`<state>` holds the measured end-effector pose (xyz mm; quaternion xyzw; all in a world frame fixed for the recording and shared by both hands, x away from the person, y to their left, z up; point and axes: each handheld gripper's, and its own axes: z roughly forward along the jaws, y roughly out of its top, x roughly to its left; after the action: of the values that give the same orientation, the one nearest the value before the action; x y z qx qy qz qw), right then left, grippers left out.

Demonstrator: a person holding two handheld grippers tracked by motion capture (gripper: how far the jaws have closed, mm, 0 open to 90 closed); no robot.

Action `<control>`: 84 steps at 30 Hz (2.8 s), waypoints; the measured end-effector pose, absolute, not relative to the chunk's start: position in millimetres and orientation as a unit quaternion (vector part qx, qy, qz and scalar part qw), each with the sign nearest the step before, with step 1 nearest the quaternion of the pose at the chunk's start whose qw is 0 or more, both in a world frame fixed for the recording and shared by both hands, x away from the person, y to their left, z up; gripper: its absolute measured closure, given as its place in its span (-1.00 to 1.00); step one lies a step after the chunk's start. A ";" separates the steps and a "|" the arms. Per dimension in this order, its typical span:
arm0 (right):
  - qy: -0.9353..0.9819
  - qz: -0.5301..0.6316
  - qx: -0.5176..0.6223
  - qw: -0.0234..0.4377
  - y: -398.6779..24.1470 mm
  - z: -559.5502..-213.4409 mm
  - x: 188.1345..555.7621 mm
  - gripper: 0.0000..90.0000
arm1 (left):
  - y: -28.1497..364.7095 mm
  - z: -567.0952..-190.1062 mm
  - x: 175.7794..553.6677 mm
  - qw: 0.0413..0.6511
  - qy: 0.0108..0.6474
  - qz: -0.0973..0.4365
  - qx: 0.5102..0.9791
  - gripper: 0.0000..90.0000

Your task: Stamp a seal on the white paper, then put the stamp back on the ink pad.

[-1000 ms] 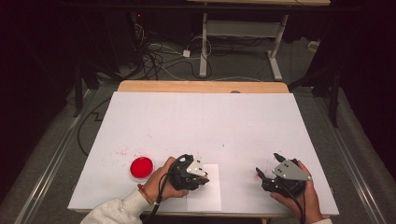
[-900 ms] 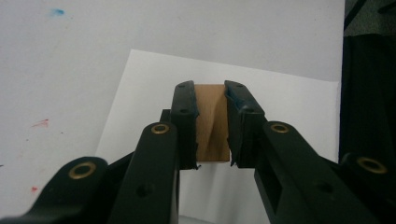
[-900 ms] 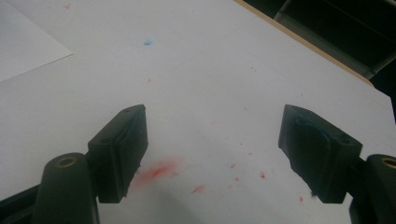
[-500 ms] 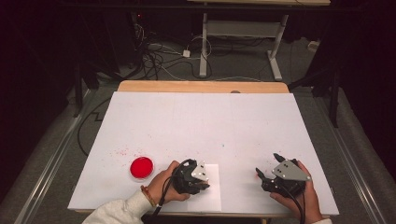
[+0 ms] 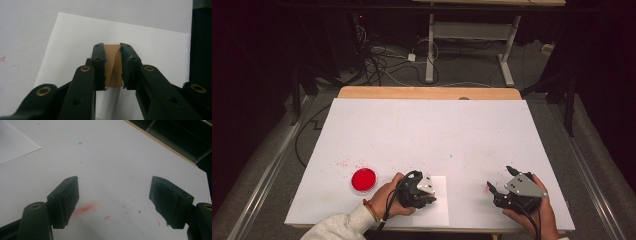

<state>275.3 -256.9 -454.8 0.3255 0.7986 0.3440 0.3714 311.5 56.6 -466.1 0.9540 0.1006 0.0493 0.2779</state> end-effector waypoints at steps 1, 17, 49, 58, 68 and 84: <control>0.798 0.345 0.326 0.372 -257.0 -454.5 275.0 -0.45 | 56.5 -466.0 311.5 0.278 0.101 0.050 0.954 0.64; 0.803 0.339 0.327 0.364 -252.8 -457.4 282.9 -0.45 | 59.0 -467.3 315.2 0.285 0.101 0.036 0.952 0.64; 0.799 0.345 0.325 0.369 -254.5 -454.5 278.3 -0.45 | 56.0 -468.1 310.7 0.274 0.100 0.054 0.955 0.64; 0.799 0.346 0.323 0.370 -255.2 -453.8 278.4 -0.45 | 55.8 -465.3 310.5 0.270 0.106 0.053 0.956 0.63; 0.798 0.347 0.323 0.372 -255.8 -452.8 277.3 -0.46 | 73.3 -435.8 311.0 0.318 0.116 0.069 0.939 0.63; 0.798 0.348 0.322 0.373 -255.3 -451.9 276.2 -0.45 | 132.1 -414.0 317.5 0.334 0.175 0.119 0.918 0.63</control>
<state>276.2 -255.3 -451.9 0.3219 0.7976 0.3476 0.3734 317.5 132.1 -414.0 0.9185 0.1753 0.1192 0.3339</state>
